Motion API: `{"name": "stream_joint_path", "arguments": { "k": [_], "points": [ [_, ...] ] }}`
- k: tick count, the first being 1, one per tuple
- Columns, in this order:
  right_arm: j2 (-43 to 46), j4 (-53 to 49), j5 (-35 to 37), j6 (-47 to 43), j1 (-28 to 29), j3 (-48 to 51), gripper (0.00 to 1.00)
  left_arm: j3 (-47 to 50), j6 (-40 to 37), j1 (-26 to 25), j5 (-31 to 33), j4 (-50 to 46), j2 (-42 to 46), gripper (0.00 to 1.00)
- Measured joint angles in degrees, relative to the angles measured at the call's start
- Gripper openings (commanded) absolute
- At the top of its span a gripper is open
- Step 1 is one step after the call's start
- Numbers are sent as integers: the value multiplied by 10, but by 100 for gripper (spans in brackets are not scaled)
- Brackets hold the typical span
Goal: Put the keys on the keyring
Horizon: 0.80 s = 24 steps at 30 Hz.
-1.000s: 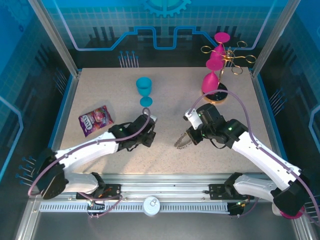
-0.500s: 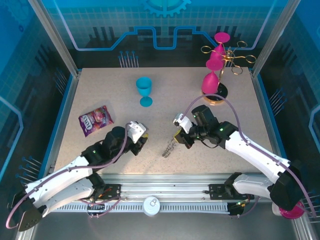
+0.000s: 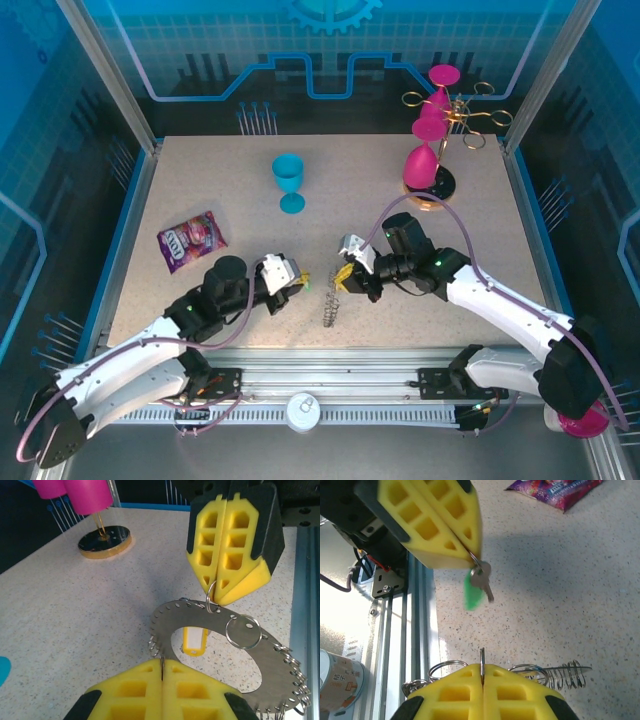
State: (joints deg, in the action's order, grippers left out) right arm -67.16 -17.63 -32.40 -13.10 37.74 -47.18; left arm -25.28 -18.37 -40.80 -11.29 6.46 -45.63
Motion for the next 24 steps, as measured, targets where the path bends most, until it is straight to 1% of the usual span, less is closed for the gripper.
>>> {"name": "stream_joint_path", "arguments": {
  "k": [7, 15, 20, 24],
  "points": [
    [-6, 13, -22, -30, 15, 0, 0, 0, -4, 2, -54, 29, -19, 0],
    [-14, 15, -41, -62, 21, 0, 0, 4, -59, 2, -107, 56, -19, 0],
    [-18, 14, -40, -74, 23, 0, 0, 4, -98, 2, -131, 59, -19, 0],
    [-23, 14, -29, -78, 24, 0, 0, 5, -112, 2, -143, 59, -19, 0]
  ]
}}
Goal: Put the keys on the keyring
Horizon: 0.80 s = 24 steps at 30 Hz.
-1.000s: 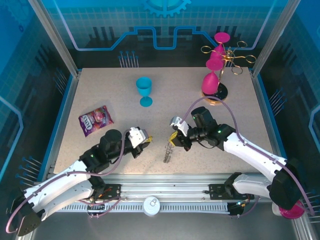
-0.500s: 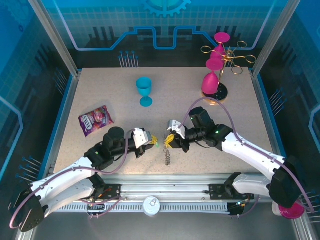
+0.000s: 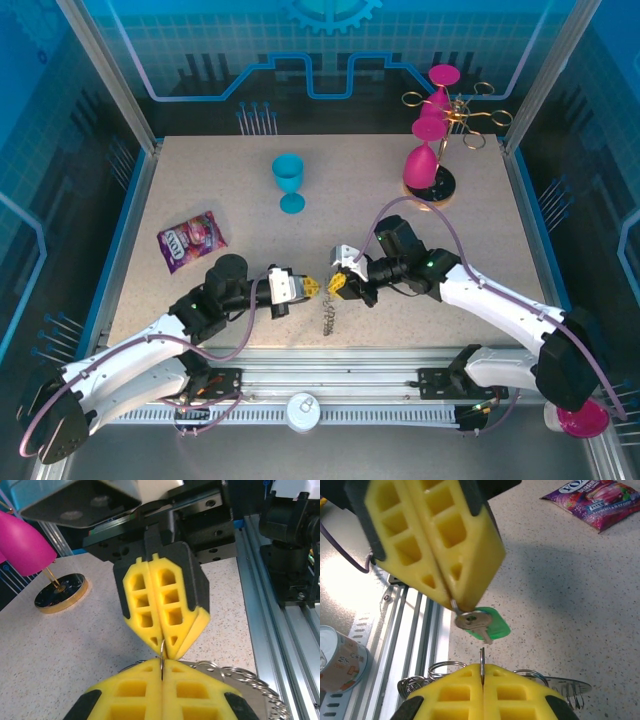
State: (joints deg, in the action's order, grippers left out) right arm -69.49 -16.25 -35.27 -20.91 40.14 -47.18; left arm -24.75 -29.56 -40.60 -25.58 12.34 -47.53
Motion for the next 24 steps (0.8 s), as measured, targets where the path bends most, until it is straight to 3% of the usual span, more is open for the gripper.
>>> {"name": "stream_joint_path", "arguments": {
  "k": [5, 16, 24],
  "points": [
    [2, 5, 28, -7, 3, 0, 0, 0, 12, 0, -9, 0, -2, 0],
    [35, 48, 68, -20, 19, 31, 0, 4, 174, 0, 17, 8, -21, 0],
    [35, 49, 79, -28, 25, 31, 0, 8, 232, 0, 22, 26, -27, 0]
  ]
}}
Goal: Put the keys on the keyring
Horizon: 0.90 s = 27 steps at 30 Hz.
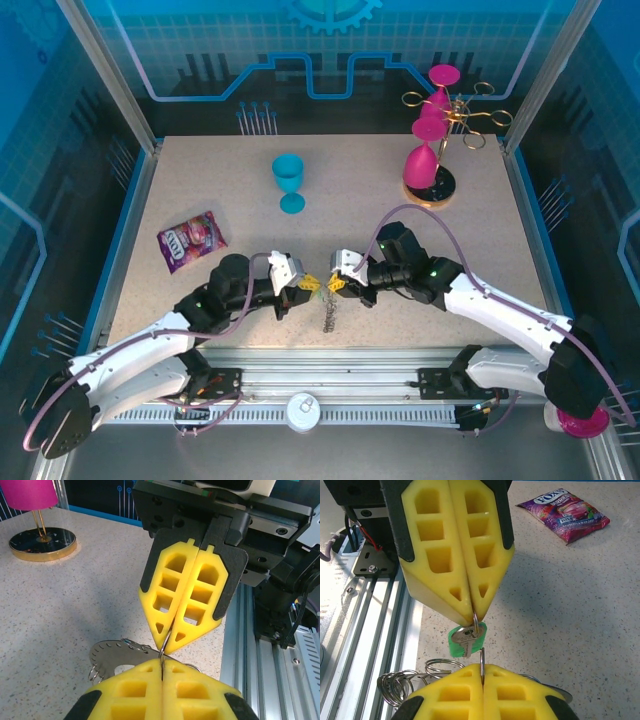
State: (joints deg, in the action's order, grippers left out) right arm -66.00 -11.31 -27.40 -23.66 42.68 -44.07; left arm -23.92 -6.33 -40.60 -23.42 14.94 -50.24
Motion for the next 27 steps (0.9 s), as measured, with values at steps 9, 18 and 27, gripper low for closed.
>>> {"name": "stream_joint_path", "arguments": {
  "k": [9, 18, 27],
  "points": [
    [0, 6, 9, 0, 5, 0, 0, 5, 24, 0, -5, 14, -14, 0],
    [0, 10, 16, 1, 9, 0, 0, 8, 39, 0, -8, 35, -22, 0],
    [0, 14, 17, 3, 12, 0, 0, 9, 50, 0, -10, 42, -23, 0]
  ]
}}
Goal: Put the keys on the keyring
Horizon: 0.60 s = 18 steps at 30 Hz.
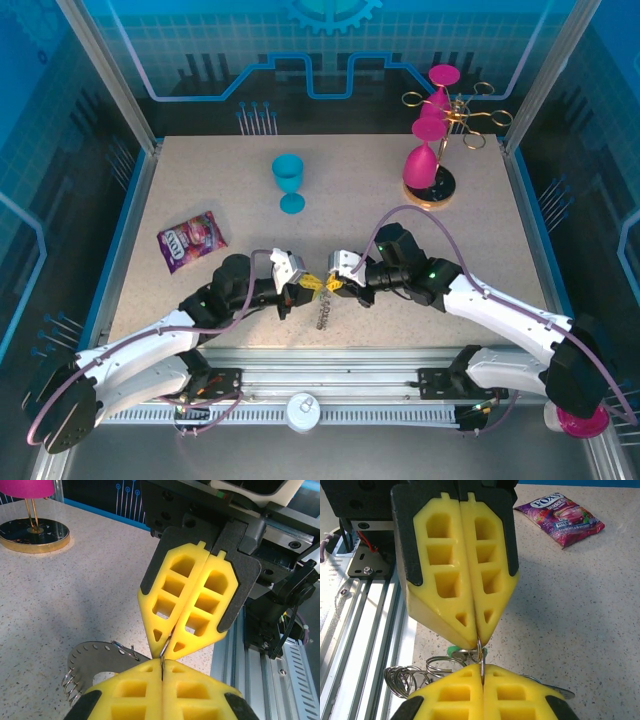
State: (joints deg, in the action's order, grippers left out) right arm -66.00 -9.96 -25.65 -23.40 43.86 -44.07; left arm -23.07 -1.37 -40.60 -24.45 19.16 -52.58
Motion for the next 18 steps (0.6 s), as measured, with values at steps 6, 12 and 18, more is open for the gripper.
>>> {"name": "stream_joint_path", "arguments": {
  "k": [6, 12, 18],
  "points": [
    [1, 5, 3, 0, 0, 0, 0, 0, 11, 0, 8, 3, 0, 0],
    [5, 10, 9, 0, 0, 0, 0, 2, 27, 2, 16, 7, 0, 0],
    [5, 14, 12, 0, 0, 1, 0, 4, 44, 5, 21, 11, 0, 0]
  ]
}}
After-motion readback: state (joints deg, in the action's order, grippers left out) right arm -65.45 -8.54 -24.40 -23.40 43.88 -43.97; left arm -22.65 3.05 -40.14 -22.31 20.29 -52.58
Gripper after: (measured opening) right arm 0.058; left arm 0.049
